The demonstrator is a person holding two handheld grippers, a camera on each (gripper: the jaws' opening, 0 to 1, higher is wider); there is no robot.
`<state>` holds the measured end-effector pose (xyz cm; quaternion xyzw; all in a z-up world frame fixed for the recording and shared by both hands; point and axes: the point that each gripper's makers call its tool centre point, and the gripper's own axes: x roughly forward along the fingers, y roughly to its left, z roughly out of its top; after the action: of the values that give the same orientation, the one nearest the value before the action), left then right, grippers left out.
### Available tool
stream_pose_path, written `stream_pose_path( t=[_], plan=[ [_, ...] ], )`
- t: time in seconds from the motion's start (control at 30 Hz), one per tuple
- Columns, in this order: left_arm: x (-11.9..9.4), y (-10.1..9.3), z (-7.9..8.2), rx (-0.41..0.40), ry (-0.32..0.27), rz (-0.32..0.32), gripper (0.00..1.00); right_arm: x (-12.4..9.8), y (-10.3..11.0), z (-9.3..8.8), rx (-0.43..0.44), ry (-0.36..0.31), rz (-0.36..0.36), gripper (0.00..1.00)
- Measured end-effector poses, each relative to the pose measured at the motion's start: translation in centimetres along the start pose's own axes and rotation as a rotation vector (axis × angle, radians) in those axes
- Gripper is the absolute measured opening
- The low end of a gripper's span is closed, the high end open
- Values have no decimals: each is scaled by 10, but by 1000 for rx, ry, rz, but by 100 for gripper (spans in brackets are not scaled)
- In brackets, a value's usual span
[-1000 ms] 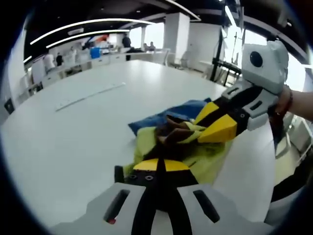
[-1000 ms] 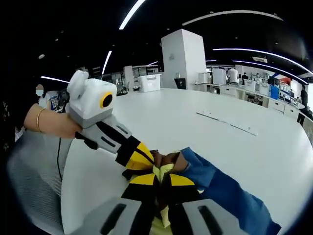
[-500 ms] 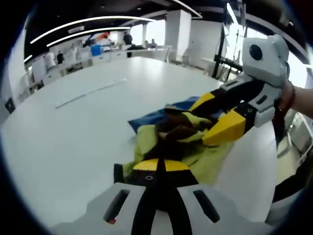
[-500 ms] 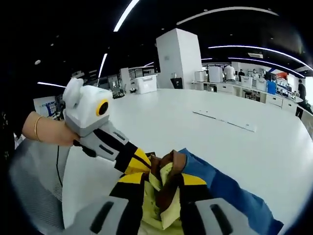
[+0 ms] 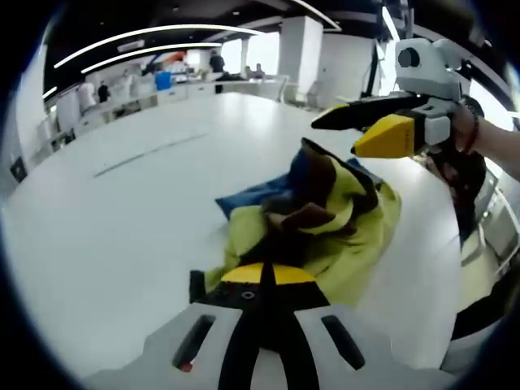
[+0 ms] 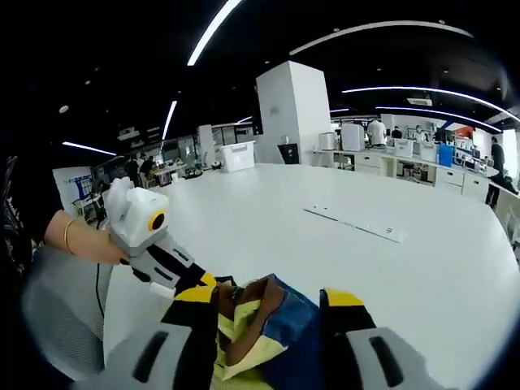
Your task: Fold the garment on the visible template until the final outline fits inside the template.
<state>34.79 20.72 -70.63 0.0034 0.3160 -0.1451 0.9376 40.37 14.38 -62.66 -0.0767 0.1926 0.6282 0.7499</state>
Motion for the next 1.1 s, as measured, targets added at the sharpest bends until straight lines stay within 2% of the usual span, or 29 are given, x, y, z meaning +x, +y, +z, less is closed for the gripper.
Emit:
stream_pose_path(
  t=[0.13, 0.27, 0.4, 0.9, 1.1],
  plan=[
    [-1, 0, 0, 5, 3, 4, 0, -2, -15, 0, -2, 7, -5, 46],
    [-2, 3, -1, 2, 4, 16, 0, 0, -27, -8, -27, 33, -1, 45],
    [-3, 6, -1, 2, 7, 28, 0, 4, -33, -13, -39, 50, 16, 43],
    [-6, 13, -2, 5, 14, 24, 0, 32, -25, -33, -102, 110, 150, 33],
    [-6, 13, -2, 14, 17, 17, 0, 39, -20, -39, -91, 125, 217, 28]
  ],
)
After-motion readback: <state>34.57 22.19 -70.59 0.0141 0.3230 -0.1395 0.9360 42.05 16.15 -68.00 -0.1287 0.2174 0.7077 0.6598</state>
